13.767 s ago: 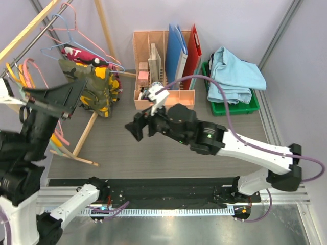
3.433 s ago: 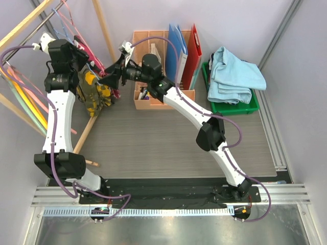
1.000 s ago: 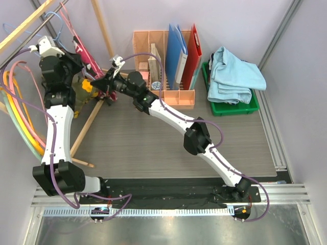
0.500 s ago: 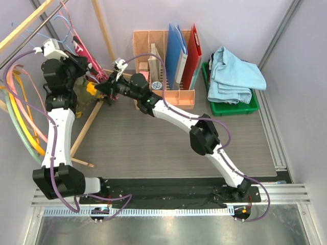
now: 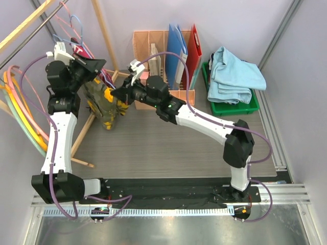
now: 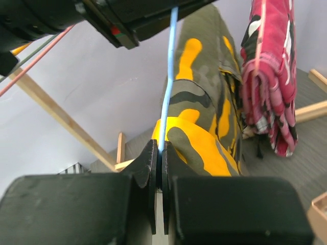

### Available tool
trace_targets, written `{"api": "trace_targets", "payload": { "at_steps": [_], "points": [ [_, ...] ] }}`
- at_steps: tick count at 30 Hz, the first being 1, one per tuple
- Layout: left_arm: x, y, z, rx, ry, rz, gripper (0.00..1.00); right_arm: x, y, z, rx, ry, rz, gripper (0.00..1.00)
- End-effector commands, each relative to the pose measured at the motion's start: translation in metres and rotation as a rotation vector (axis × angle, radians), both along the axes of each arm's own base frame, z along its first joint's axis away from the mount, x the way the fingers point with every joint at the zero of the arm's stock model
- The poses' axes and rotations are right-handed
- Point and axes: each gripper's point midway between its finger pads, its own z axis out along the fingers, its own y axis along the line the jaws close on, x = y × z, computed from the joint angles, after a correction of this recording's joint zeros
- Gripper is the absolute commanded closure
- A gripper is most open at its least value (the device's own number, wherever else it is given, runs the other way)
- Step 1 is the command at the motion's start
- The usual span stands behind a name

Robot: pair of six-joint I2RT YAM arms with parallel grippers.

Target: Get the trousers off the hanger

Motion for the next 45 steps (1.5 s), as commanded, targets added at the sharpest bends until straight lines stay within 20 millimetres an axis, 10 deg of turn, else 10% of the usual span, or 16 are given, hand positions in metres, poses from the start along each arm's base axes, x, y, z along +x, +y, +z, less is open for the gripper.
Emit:
{"api": "trace_targets", "payload": {
  "at_steps": [1, 18, 26, 32, 45],
  "points": [
    [-0.048, -0.043, 0.049, -0.119, -0.073, -0.218, 1.0, -0.044, -0.022, 0.065, 0.077, -0.056, -0.003, 0.99],
    [-0.09, -0.102, 0.078, -0.276, -0.015, -0.383, 1.0, -0.112, -0.109, 0.083, -0.041, -0.02, -0.055, 0.49],
    [-0.109, -0.124, 0.1, -0.308, -0.036, -0.459, 1.0, -0.149, -0.177, 0.05, -0.188, -0.084, -0.041, 0.15],
    [-0.124, -0.129, 0.111, -0.322, -0.055, -0.489, 1.0, -0.137, -0.185, -0.002, -0.301, -0.161, -0.104, 0.05],
    [-0.146, -0.133, 0.121, -0.336, -0.063, -0.548, 1.0, -0.108, -0.157, 0.007, -0.287, -0.247, -0.165, 0.06]
  ]
}}
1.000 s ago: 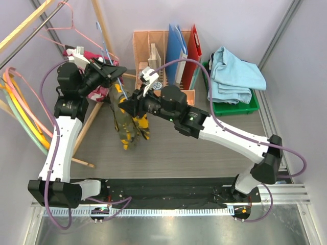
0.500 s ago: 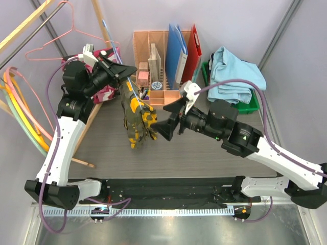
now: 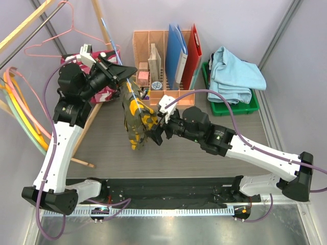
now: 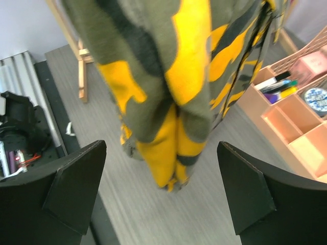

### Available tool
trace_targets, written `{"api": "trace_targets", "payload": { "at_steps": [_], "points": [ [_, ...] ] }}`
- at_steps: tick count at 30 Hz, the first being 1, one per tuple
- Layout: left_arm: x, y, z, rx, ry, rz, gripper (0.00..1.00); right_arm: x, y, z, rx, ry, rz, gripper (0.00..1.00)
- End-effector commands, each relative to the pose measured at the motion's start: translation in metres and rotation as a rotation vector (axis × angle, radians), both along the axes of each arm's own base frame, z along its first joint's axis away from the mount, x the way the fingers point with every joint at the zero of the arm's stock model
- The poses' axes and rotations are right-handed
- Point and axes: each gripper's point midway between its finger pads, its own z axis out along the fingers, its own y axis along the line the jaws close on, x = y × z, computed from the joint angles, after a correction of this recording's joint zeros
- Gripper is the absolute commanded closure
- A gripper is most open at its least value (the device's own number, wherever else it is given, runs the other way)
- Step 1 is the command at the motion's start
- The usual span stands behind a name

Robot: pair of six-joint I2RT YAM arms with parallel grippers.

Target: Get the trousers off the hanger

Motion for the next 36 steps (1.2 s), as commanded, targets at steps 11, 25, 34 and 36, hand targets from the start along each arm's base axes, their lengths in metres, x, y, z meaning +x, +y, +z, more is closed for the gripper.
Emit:
{"api": "trace_targets", "payload": {
  "at_steps": [11, 25, 34, 36],
  "points": [
    [-0.067, -0.012, 0.08, -0.074, -0.262, -0.208, 1.0, 0.027, -0.009, 0.064, 0.066, -0.259, -0.106, 0.19],
    [-0.117, -0.024, 0.074, 0.036, -0.362, -0.467, 1.0, -0.004, -0.06, 0.129, 0.182, -0.366, -0.095, 0.99],
    [-0.14, -0.024, 0.061, -0.023, -0.386, -0.571, 1.0, 0.021, -0.072, 0.158, 0.145, -0.393, -0.248, 0.99],
    [-0.148, -0.023, 0.066, -0.034, -0.404, -0.591, 1.0, 0.025, -0.072, 0.15, 0.114, -0.393, -0.261, 0.99]
  ]
}}
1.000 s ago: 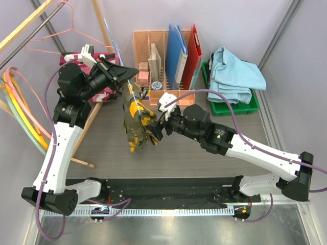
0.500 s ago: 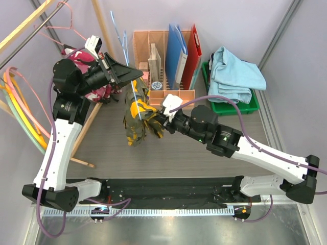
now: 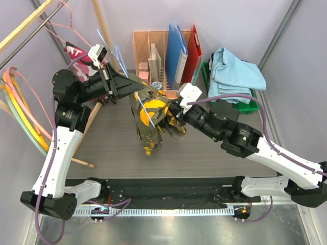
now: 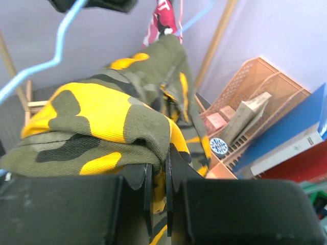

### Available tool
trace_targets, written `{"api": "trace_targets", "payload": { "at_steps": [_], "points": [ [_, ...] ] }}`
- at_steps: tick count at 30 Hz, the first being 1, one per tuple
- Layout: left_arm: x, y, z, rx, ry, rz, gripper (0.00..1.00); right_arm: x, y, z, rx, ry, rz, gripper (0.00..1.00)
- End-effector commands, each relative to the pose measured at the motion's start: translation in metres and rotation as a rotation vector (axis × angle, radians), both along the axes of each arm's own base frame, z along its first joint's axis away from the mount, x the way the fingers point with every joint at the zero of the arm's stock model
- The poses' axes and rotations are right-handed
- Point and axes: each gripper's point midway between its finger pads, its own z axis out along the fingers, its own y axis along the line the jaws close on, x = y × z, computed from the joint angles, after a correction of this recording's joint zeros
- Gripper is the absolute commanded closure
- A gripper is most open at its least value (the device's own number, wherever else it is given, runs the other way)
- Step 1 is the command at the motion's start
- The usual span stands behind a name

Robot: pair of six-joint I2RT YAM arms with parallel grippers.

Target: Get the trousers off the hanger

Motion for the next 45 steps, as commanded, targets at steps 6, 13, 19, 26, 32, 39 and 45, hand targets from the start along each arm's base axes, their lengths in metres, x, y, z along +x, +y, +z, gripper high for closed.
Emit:
{"api": "trace_targets", "payload": {
  "at_steps": [6, 13, 19, 26, 32, 39, 45],
  "points": [
    [-0.052, 0.007, 0.048, -0.063, -0.239, -0.096, 1.0, 0.006, -0.018, -0.01, 0.017, 0.029, -0.082, 0.96],
    [-0.045, 0.005, 0.051, -0.06, -0.236, -0.098, 1.0, -0.048, -0.013, -0.032, 0.025, 0.129, 0.184, 0.6],
    [-0.039, 0.004, 0.051, -0.06, -0.224, -0.096, 1.0, -0.087, -0.006, -0.01, 0.076, 0.151, 0.388, 0.27],
    [-0.041, 0.004, 0.051, -0.06, -0.23, -0.098, 1.0, -0.08, 0.013, -0.004, 0.051, 0.175, 0.406, 0.15],
    [-0.044, 0.005, 0.052, -0.06, -0.232, -0.1, 1.0, -0.056, 0.027, 0.004, 0.049, 0.127, 0.329, 0.23],
    [-0.049, 0.006, 0.054, -0.063, -0.243, -0.105, 1.0, -0.041, 0.028, 0.002, 0.032, 0.067, 0.265, 0.36],
    [-0.049, 0.006, 0.057, -0.072, -0.246, -0.106, 1.0, -0.043, 0.036, 0.004, 0.074, 0.019, 0.289, 0.33]
  ]
}}
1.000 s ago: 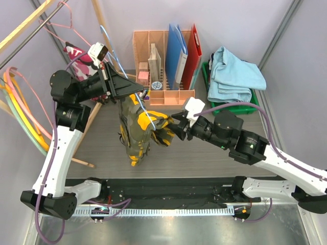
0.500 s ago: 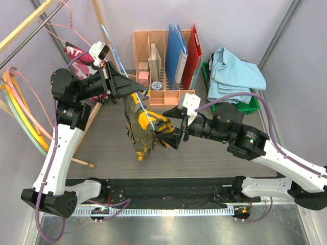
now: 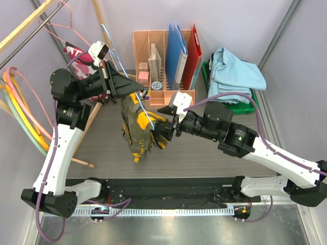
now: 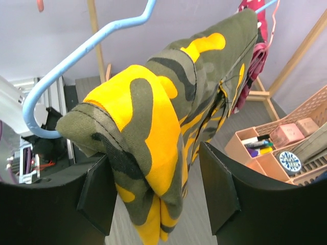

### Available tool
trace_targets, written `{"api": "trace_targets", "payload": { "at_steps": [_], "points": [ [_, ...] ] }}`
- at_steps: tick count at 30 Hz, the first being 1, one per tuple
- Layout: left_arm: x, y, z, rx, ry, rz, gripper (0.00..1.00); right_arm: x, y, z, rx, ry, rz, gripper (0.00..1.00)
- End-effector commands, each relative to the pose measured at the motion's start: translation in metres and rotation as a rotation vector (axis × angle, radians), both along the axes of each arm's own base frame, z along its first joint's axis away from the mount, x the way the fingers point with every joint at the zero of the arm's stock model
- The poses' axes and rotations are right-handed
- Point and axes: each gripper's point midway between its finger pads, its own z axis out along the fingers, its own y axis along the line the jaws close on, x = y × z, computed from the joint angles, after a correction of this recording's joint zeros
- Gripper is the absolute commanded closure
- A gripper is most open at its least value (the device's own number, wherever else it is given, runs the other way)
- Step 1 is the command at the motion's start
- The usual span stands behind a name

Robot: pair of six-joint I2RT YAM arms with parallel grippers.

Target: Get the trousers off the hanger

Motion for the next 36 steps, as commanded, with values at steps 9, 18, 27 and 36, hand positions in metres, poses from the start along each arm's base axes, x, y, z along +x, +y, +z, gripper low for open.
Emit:
{"api": "trace_targets", "payload": {
  "at_steps": [9, 18, 27, 36],
  "points": [
    [-0.038, 0.008, 0.047, -0.073, -0.221, -0.009, 1.0, 0.009, 0.011, 0.031, 0.271, -0.187, -0.041, 0.31],
    [-0.043, 0.009, 0.048, -0.076, -0.222, -0.013, 1.0, 0.042, 0.022, 0.041, 0.333, -0.239, -0.188, 0.55],
    [-0.04, 0.007, 0.035, -0.058, -0.211, -0.021, 1.0, 0.048, 0.007, 0.088, 0.502, -0.187, -0.261, 0.99],
    [-0.035, 0.006, 0.02, 0.0, -0.209, -0.01, 1.0, 0.035, -0.036, 0.151, 0.689, -0.106, -0.296, 0.99]
  ]
}}
